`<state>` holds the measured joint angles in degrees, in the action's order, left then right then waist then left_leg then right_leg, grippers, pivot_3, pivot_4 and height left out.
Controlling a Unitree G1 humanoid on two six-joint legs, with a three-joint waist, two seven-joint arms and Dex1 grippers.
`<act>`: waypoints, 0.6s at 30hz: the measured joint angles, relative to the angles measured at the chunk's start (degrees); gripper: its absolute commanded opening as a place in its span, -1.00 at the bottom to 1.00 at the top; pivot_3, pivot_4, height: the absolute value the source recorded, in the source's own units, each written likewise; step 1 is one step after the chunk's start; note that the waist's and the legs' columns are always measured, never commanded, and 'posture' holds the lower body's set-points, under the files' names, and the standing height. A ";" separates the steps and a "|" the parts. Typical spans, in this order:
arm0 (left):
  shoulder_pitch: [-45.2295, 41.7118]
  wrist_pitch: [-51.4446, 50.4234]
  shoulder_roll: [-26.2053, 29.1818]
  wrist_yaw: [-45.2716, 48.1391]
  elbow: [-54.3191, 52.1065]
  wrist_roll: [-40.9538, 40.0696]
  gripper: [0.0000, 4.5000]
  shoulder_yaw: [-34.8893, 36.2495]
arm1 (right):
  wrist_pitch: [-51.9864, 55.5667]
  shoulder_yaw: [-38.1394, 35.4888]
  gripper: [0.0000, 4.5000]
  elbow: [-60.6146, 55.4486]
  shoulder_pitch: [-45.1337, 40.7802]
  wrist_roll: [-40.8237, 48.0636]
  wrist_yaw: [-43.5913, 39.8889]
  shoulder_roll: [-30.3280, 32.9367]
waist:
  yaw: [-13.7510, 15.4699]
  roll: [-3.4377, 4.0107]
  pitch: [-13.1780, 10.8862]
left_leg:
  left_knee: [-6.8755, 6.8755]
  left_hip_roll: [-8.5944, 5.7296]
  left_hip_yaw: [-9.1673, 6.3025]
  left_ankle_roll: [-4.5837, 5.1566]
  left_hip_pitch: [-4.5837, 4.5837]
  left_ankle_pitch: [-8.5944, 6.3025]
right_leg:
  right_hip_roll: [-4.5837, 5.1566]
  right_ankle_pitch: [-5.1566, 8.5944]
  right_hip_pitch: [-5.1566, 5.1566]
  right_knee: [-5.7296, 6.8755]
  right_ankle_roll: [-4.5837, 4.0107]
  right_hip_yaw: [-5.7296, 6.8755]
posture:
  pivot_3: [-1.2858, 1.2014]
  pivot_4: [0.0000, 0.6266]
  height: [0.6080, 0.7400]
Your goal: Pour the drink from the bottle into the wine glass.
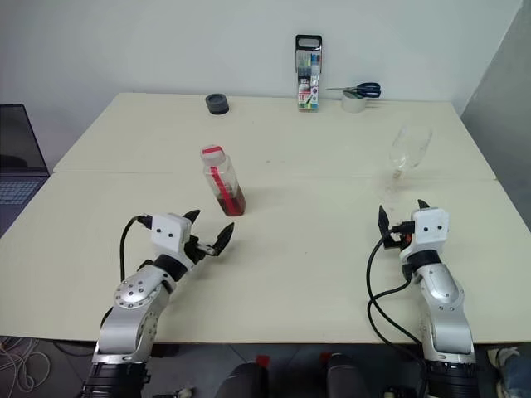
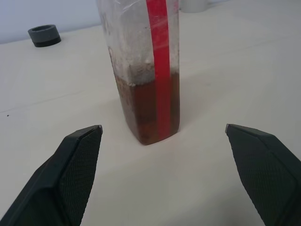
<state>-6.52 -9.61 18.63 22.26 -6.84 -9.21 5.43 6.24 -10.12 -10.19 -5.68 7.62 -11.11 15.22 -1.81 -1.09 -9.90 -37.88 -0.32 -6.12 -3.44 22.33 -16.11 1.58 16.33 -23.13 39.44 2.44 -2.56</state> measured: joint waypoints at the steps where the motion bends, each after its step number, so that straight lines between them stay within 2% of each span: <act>1: -0.13 0.15 -0.10 0.12 0.00 -0.07 1.00 -0.03 | -0.20 0.00 1.00 0.01 0.00 0.00 0.01 0.00 | 0.00 0.00 0.00 | 0.00 0.00 0.00 0.00 0.00 0.00 | 0.00 0.00 0.00 0.00 0.00 0.00 | 0.03 -0.52 1.00; 18: -1.59 -0.29 -0.32 -1.66 -1.56 0.49 1.00 -0.76 | -0.76 0.00 1.00 0.00 0.21 0.19 -0.09 0.01 | 0.00 0.00 0.00 | 0.00 0.00 0.00 0.00 0.00 0.00 | 0.00 0.00 0.00 0.00 0.00 0.00 | 0.03 -0.52 1.00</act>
<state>-8.11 -9.90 18.31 20.60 -8.40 -8.73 4.67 5.47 -10.12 -10.18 -5.47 7.81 -11.20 15.24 -1.80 -1.09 -9.90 -37.88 -0.32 -6.12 -3.44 22.33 -16.11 1.58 16.33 -23.13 39.44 2.44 -2.57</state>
